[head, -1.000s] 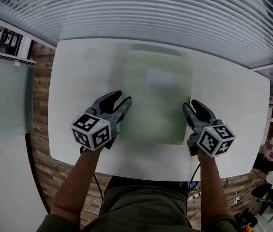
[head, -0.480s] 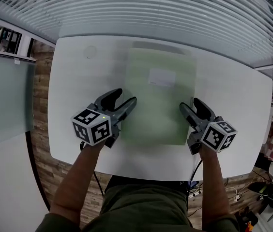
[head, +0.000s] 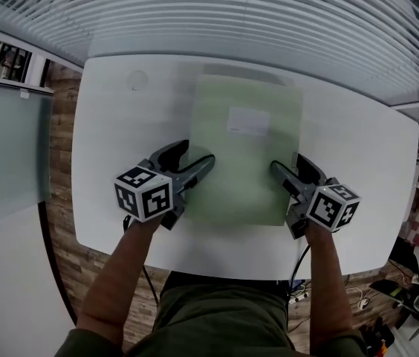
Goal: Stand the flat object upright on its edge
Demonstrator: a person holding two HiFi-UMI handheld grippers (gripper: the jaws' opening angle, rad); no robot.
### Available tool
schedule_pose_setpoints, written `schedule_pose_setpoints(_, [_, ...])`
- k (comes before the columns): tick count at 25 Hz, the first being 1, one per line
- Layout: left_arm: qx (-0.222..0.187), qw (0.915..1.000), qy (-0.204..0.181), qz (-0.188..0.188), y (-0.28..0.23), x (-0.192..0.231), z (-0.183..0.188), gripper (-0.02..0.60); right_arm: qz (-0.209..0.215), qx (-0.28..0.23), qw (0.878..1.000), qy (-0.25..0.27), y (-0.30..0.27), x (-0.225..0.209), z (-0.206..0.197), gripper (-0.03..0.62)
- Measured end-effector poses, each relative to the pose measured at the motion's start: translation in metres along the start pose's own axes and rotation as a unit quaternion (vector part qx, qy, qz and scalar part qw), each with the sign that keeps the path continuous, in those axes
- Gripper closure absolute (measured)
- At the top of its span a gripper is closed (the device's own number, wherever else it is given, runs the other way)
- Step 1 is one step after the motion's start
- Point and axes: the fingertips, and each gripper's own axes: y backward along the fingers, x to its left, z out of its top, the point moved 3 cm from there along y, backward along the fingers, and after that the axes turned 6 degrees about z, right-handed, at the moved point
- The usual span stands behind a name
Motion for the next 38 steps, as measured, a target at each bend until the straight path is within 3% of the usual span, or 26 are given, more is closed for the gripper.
schedule_pose_setpoints(11, [0.025, 0.9996, -0.014, 0.008, -0.004, 0.005, -0.003, 0.275, 0.009, 0.034, 0.999, 0.007, -0.005, -0.003, -0.002, 0.255])
schedule_pose_setpoints(22, [0.110, 0.9937, -0.011, 0.017, -0.003, -0.008, 0.001, 0.275, 0.000, 0.042, 0.999, 0.004, 0.009, 0.001, -0.001, 0.258])
schedule_pose_setpoints(27, [0.118, 0.9927, -0.015, 0.022, 0.013, -0.043, 0.004, 0.276, -0.007, 0.039, 0.999, 0.008, 0.045, 0.017, 0.006, 0.260])
schedule_pose_setpoints(32, [0.120, 0.9919, -0.027, 0.030, 0.012, -0.016, -0.011, 0.276, -0.010, 0.051, 0.998, 0.027, 0.019, 0.016, -0.012, 0.260])
schedule_pose_setpoints(38, [0.091, 0.9945, -0.028, 0.044, 0.040, -0.030, -0.015, 0.276, -0.012, 0.037, 0.998, 0.050, 0.031, 0.042, -0.014, 0.260])
